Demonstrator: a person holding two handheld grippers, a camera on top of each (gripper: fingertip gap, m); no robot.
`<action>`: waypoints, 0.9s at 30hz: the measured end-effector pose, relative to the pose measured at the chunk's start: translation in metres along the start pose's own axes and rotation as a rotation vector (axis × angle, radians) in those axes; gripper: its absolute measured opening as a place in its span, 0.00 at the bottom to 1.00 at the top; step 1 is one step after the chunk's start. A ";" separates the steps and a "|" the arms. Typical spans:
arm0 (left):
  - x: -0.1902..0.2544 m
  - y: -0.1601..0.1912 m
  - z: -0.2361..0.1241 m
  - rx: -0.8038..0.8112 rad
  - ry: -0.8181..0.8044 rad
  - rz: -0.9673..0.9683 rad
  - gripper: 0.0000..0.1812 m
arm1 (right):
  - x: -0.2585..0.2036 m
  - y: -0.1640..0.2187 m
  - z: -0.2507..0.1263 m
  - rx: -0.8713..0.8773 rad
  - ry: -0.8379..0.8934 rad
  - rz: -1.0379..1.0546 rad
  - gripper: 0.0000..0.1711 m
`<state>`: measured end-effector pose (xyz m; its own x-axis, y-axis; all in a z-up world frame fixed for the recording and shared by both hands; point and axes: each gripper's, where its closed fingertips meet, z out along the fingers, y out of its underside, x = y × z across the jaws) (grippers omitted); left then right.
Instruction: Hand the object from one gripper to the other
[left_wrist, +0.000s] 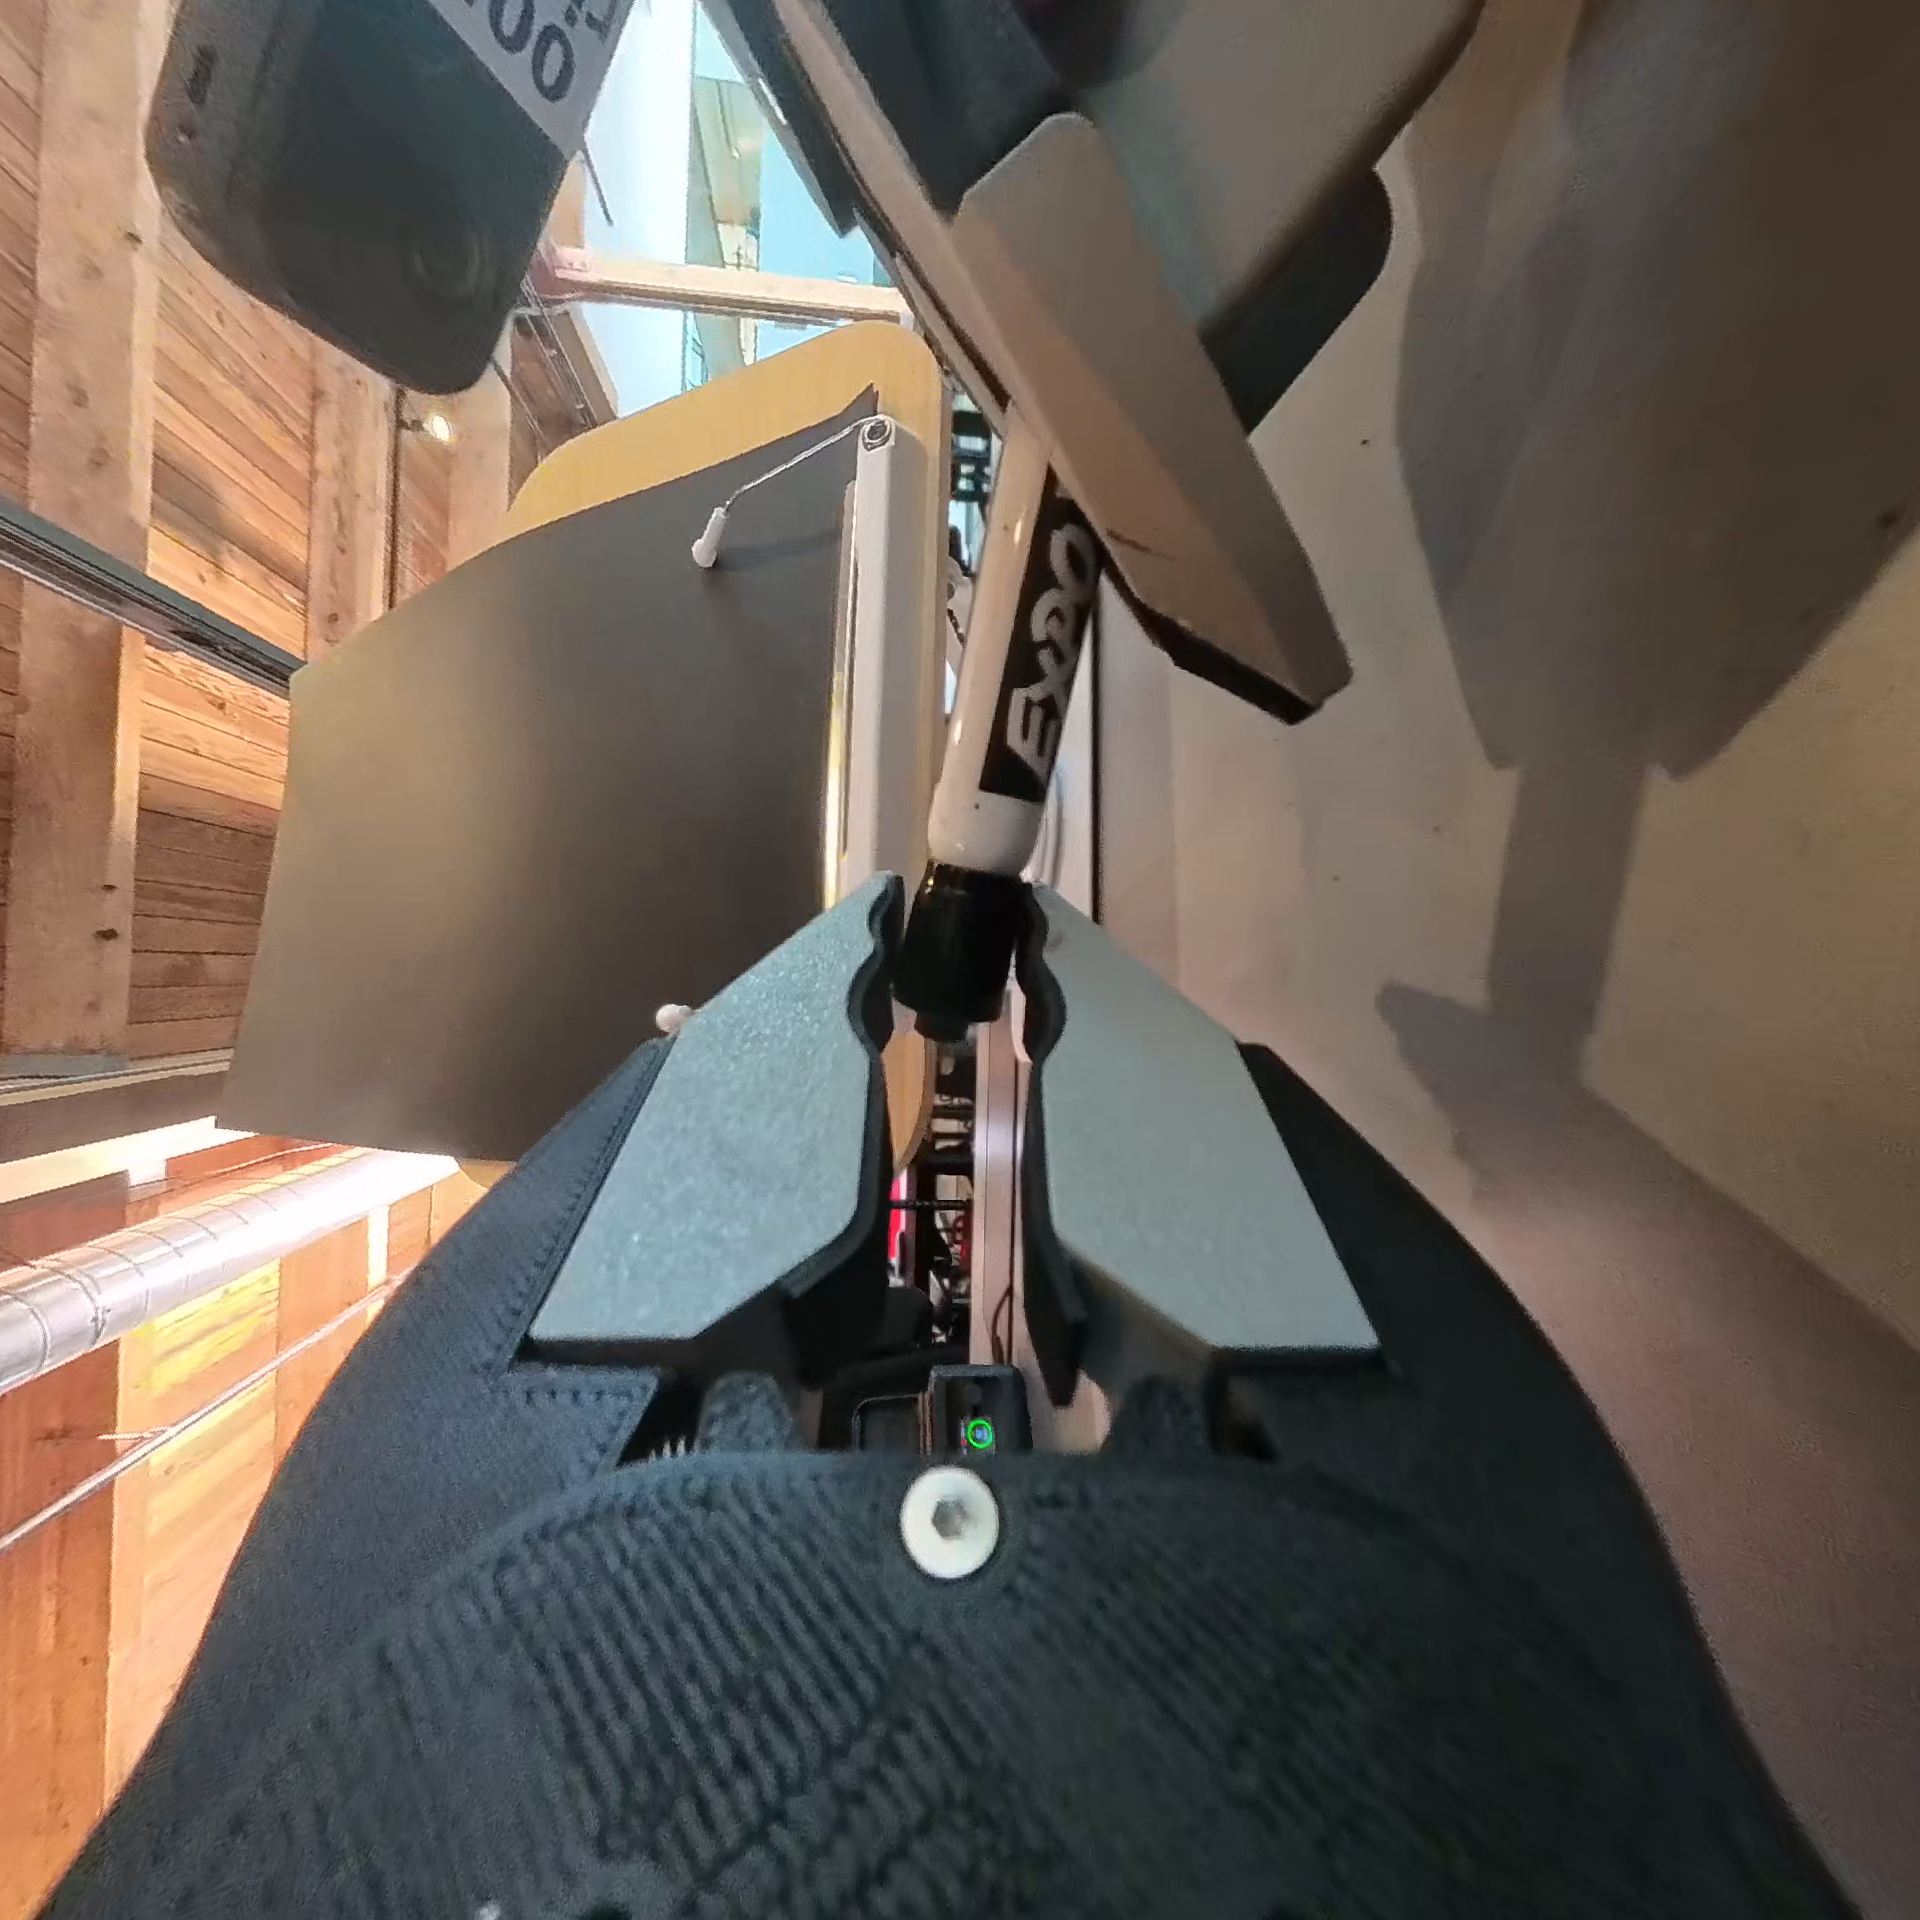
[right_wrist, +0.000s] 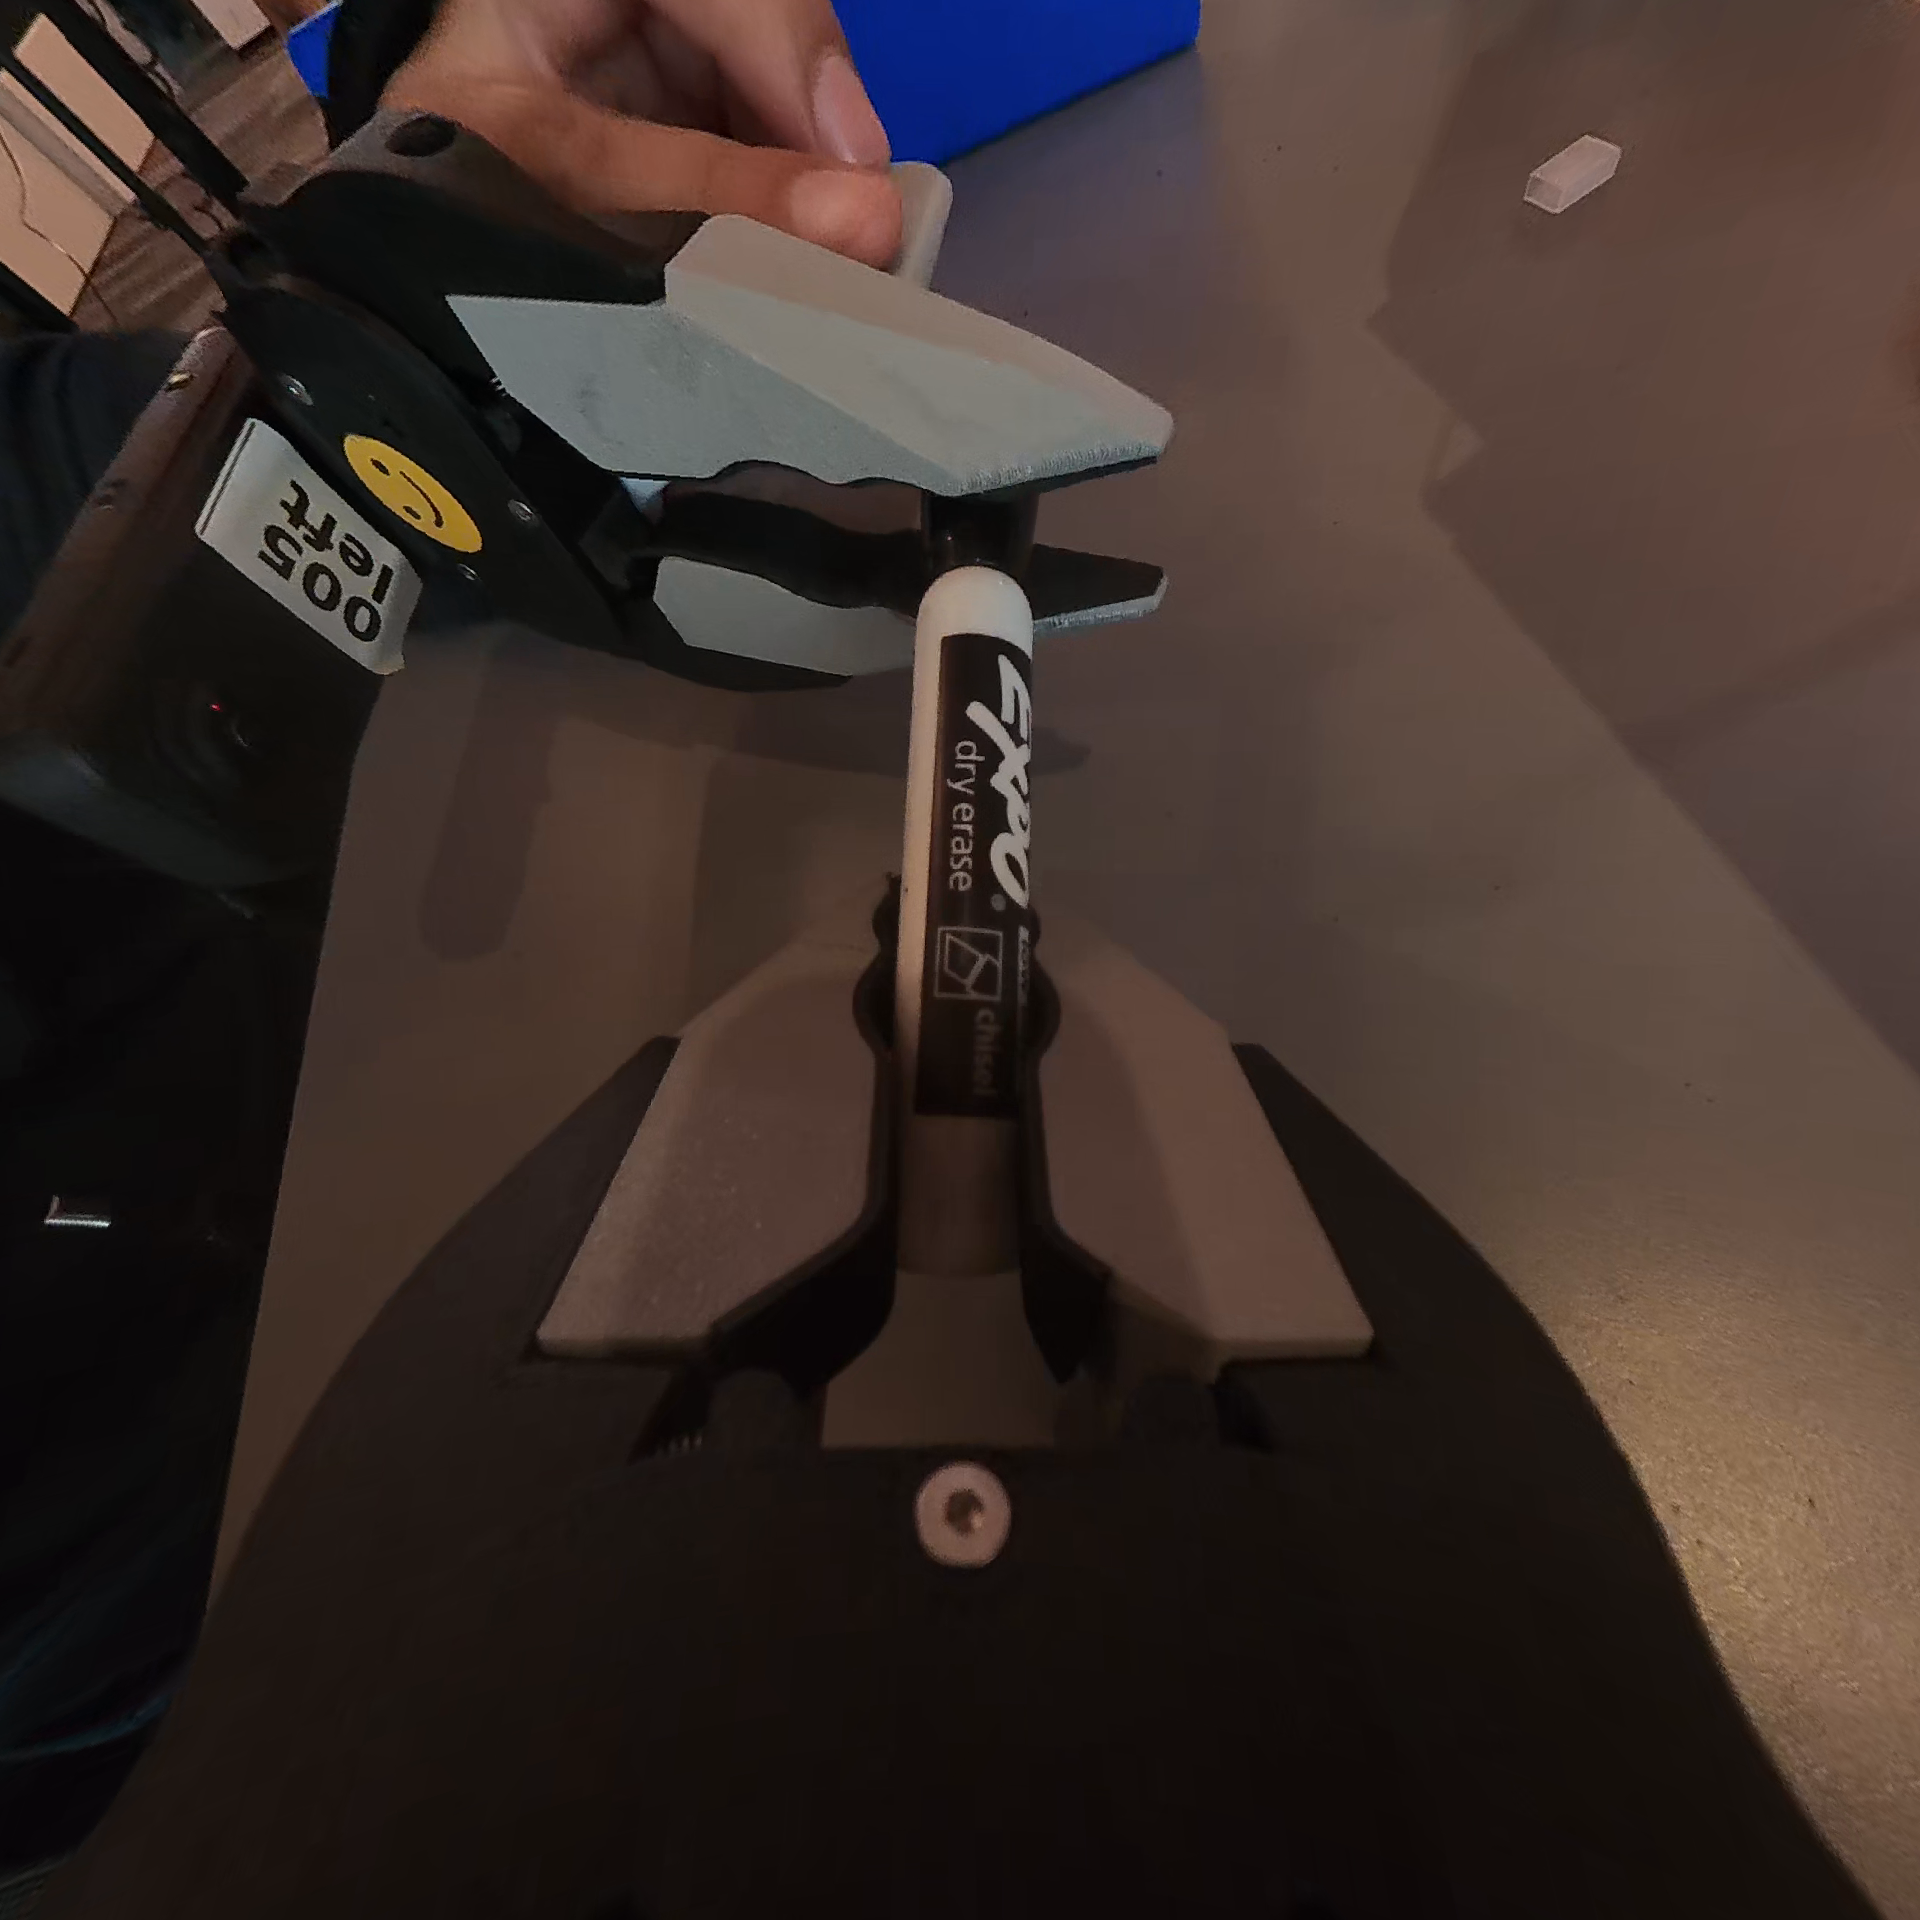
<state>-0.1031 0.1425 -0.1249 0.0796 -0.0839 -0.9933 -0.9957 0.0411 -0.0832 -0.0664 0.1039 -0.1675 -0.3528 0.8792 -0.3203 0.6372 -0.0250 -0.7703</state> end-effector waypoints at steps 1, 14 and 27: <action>-0.001 0.000 0.000 -0.002 -0.006 -0.010 0.11 | 0.000 -0.001 0.000 0.005 0.001 -0.001 0.08; 0.011 -0.005 -0.002 0.023 0.069 0.013 0.10 | -0.003 0.001 -0.009 -0.008 -0.028 -0.002 0.09; 0.021 -0.006 0.000 0.008 0.125 -0.046 0.11 | 0.001 -0.003 -0.015 0.015 0.019 -0.022 0.09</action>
<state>-0.0953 0.1401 -0.1455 0.1178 -0.2092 -0.9707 -0.9907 0.0418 -0.1292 -0.0586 0.1120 -0.1574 -0.3535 0.8886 -0.2924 0.6187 -0.0124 -0.7855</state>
